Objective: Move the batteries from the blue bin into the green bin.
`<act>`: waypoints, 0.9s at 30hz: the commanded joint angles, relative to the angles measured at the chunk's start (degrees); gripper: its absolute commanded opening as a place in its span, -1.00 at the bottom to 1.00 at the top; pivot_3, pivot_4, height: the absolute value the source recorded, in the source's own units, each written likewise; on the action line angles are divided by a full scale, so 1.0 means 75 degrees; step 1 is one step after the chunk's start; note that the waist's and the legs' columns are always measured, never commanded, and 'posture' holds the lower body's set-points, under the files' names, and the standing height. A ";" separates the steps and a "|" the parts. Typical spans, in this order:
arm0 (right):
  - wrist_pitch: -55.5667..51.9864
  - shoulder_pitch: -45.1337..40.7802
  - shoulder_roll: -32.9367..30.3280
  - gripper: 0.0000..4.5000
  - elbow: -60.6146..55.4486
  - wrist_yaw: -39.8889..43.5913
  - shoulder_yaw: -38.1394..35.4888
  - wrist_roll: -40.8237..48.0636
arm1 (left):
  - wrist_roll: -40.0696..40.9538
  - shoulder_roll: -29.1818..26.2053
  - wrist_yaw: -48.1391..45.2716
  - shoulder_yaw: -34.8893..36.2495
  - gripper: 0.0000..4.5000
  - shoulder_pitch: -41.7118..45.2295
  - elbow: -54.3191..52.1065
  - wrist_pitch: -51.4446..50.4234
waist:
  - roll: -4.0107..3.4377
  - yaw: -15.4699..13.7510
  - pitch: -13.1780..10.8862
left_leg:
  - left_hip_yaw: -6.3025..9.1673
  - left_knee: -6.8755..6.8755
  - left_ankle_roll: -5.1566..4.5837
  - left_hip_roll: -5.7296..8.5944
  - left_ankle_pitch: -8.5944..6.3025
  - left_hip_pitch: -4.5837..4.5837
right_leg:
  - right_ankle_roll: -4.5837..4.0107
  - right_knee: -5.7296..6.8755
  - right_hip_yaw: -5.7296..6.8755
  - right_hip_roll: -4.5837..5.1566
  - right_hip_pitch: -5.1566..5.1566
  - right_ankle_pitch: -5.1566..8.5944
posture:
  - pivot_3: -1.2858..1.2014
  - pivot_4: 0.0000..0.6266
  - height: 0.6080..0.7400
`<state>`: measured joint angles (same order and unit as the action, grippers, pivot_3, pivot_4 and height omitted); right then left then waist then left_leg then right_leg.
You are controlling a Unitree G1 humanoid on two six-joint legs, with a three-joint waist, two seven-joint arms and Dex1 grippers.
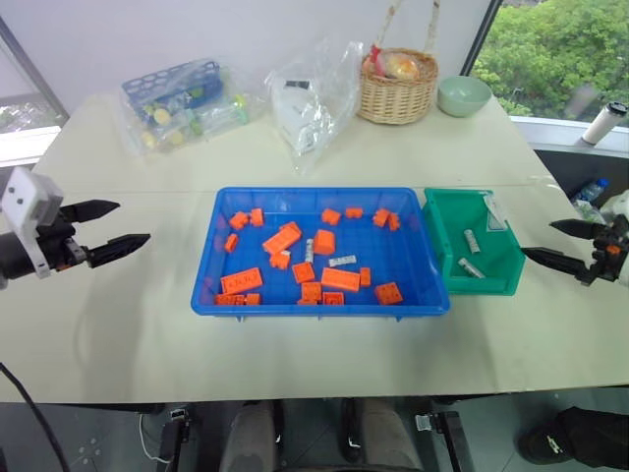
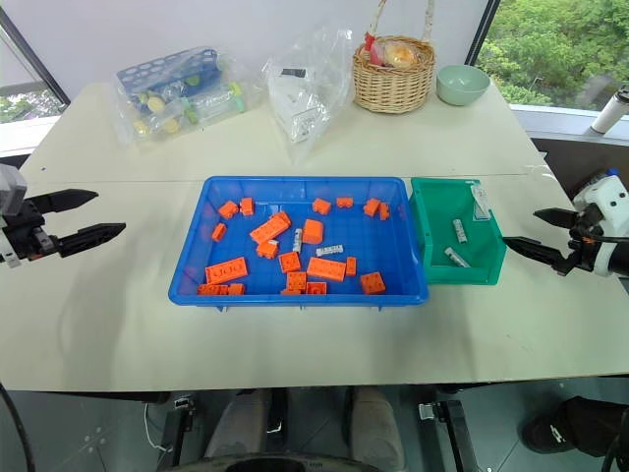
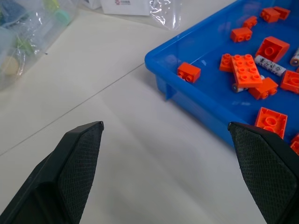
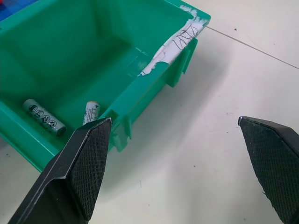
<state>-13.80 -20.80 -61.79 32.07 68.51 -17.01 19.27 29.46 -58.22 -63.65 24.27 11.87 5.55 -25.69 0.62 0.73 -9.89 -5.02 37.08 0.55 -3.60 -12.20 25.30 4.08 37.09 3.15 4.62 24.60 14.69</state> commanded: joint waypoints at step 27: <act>-0.0166 -0.6198 0.4539 0.98 -0.0727 0.1239 0.5341 -0.1535 | 0.1382 -0.0277 -0.1249 -0.0528 1.00 -0.0066 -0.2867 -0.1127 | -0.0021 0.0022 -0.0015 | -0.0003 0.0008 0.0000 -0.0001 0.0002 0.0027 | 0.0009 0.0030 -0.0003 -0.0013 0.0036 -0.0007 | 0.03 -0.52 0.94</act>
<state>-20.67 -63.83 -30.16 20.61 77.29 20.67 11.63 39.43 -59.41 -72.41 19.15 11.88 -13.77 -34.77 0.47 0.89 -10.00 -5.03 37.14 0.55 -3.61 -12.18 25.49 4.15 37.32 3.13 4.52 24.85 14.64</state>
